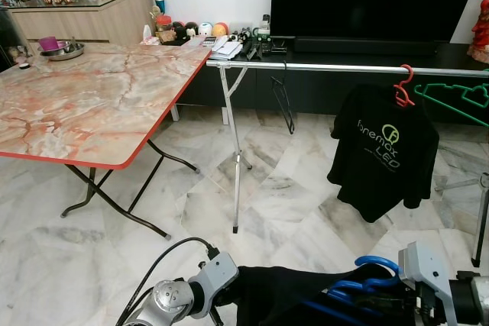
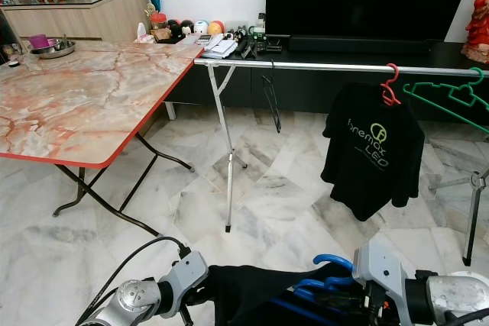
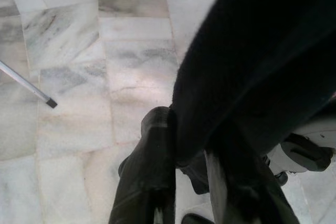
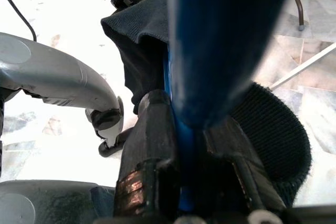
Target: Hang hanger
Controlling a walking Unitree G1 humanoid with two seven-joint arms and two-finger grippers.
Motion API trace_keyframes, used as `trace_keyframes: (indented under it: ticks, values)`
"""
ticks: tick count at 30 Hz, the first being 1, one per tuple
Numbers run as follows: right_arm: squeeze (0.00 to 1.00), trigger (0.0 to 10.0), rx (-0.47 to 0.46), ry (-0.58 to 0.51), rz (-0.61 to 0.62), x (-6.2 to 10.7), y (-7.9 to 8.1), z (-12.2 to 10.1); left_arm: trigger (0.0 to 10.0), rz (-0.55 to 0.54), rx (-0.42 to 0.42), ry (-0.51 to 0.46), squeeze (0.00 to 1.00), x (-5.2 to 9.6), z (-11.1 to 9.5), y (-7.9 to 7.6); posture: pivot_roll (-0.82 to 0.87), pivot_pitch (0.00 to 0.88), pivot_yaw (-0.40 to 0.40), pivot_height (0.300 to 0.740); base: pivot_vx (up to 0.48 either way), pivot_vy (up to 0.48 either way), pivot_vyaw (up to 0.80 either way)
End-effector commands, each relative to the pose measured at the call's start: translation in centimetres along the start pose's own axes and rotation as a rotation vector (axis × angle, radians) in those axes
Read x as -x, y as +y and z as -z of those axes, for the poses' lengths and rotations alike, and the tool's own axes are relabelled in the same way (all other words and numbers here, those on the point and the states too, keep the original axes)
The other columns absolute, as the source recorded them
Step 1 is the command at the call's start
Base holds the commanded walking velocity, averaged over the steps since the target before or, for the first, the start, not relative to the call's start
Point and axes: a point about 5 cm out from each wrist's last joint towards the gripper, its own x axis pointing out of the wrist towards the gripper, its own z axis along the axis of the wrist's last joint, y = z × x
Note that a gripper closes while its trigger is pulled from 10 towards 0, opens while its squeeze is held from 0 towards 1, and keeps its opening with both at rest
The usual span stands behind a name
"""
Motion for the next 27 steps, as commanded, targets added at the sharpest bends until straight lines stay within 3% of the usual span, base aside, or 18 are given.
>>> trace_keyframes:
  ticks: [1,16,20,27]
  values:
    - [0.00,10.0,0.030,-0.030,0.016,0.4,-0.3,-0.8,0.0,-0.007,-0.006,0.007,0.00,0.1,-0.2,0.4,-0.06,0.008,0.018,0.740,0.000,0.000,0.00]
    - [0.00,10.0,0.025,-0.020,0.021,0.2,-0.4,-0.7,0.0,-0.021,-0.020,0.010,0.00,0.1,-0.3,0.6,-0.06,0.020,0.016,0.740,0.000,0.000,0.00]
    - [0.00,10.0,0.028,-0.014,0.024,0.2,-0.5,-0.6,0.0,-0.105,-0.098,0.124,0.00,0.7,0.9,1.5,-0.05,0.022,0.016,0.740,0.000,0.000,0.00]
    - [0.00,10.0,0.028,-0.004,0.034,0.3,-0.6,-0.5,0.0,-0.163,-0.058,0.168,0.00,1.4,1.9,2.0,-0.05,0.025,0.015,0.740,0.000,0.000,0.00]
